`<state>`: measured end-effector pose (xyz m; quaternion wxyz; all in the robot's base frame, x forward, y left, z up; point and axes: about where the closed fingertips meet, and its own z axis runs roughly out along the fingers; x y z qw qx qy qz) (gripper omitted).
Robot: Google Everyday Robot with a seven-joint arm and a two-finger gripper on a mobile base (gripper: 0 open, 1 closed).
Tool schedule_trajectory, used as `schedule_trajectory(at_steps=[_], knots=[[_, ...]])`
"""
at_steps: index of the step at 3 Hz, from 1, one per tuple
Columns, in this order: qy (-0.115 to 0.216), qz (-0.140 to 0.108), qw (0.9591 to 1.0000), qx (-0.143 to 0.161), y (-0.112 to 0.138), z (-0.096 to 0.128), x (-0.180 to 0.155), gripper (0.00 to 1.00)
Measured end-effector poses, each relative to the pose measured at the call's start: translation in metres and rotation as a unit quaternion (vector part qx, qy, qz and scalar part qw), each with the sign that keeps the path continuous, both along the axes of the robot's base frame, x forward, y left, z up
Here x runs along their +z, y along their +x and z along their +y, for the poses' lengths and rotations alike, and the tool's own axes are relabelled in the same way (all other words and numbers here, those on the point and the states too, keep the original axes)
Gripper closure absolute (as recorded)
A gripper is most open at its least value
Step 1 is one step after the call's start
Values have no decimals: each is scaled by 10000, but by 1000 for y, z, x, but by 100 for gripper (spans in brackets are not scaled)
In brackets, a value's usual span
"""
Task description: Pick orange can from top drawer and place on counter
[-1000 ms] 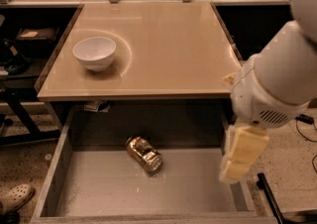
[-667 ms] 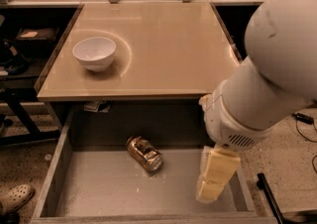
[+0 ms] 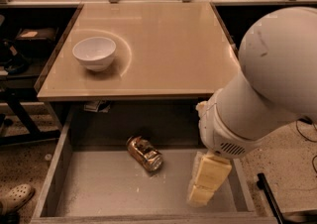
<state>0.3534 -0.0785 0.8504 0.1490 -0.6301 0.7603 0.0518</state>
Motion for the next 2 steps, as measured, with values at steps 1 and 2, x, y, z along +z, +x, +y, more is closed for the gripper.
schedule_trajectory(at_steps=[1,2], knots=[[90,24,9996,-285,9,28,-36,0],[254,213,9964,-785,21,52,-70,0]])
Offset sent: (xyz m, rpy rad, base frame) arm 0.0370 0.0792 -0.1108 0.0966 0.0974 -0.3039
